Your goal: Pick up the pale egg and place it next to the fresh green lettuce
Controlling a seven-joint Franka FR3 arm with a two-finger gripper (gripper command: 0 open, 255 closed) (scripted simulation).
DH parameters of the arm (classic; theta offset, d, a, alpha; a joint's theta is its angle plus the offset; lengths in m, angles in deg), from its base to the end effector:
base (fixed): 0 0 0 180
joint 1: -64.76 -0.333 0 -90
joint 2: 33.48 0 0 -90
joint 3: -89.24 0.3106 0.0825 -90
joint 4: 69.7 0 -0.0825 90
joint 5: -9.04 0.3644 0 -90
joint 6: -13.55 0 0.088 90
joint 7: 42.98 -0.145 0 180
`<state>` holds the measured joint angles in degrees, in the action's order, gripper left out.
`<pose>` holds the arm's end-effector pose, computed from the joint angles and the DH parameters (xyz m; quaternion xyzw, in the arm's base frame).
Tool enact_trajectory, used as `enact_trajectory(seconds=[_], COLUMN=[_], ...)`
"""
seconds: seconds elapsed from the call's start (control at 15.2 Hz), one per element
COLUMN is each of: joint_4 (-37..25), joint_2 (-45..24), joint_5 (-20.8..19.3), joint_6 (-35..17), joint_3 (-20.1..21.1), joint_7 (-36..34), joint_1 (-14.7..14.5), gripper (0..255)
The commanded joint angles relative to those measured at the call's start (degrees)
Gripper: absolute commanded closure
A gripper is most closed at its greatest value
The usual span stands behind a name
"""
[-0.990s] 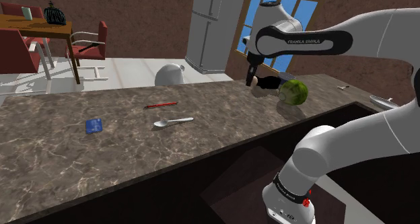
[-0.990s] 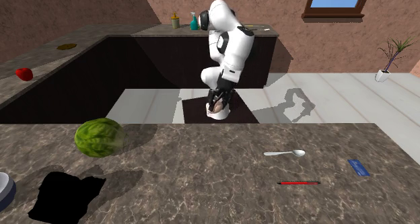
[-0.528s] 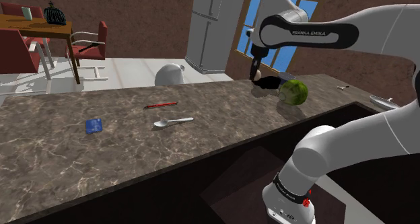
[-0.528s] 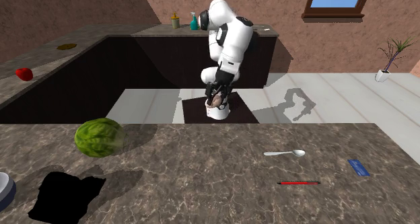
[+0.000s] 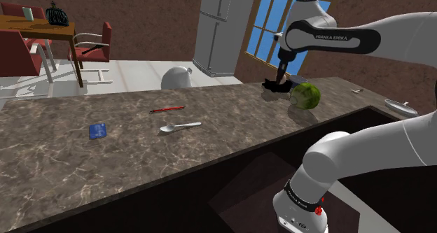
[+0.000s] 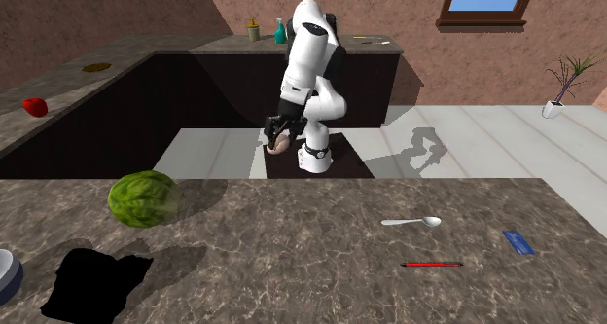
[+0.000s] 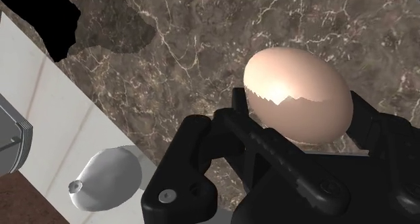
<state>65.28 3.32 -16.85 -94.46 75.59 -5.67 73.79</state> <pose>0.3197 -0.1985 0.5302 0.9664 0.1940 -0.0007 0.1688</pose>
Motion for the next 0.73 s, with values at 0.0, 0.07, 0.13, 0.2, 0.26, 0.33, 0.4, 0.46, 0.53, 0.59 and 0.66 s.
enact_trajectory(seconds=[0.0,0.07,0.13,0.2,0.26,0.33,0.4,0.46,0.53,0.59,0.66], joint_4=[-0.1,-0.2,-0.4,-0.7,-1.0,-1.4,-1.9,-2.4,-3.0,-3.7,-4.4], joint_2=[0.5,0.6,0.5,0.4,0.2,-0.1,-0.4,-0.8,-1.2,-1.8,-2.4], joint_5=[-1.2,-1.7,-2.2,-2.7,-3.1,-3.5,-3.9,-4.2,-4.5,-4.7,-4.9], joint_6=[-0.6,-1.0,-1.4,-1.9,-2.3,-2.7,-3.2,-3.7,-4.1,-4.6,-5.1], joint_3=[-2.7,-3.9,-5.2,-6.4,-7.7,-9.1,-10.4,-11.7,-13.1,-14.4,-15.8], joint_7=[3.1,4.5,5.9,7.2,8.6,10.0,11.4,12.8,14.2,15.6,17.0], joint_1=[1.1,1.6,2.0,2.4,2.8,3.1,3.4,3.7,3.9,4.1,4.3], gripper=[255,255,255,255,255,255,255,255,255,255,255])
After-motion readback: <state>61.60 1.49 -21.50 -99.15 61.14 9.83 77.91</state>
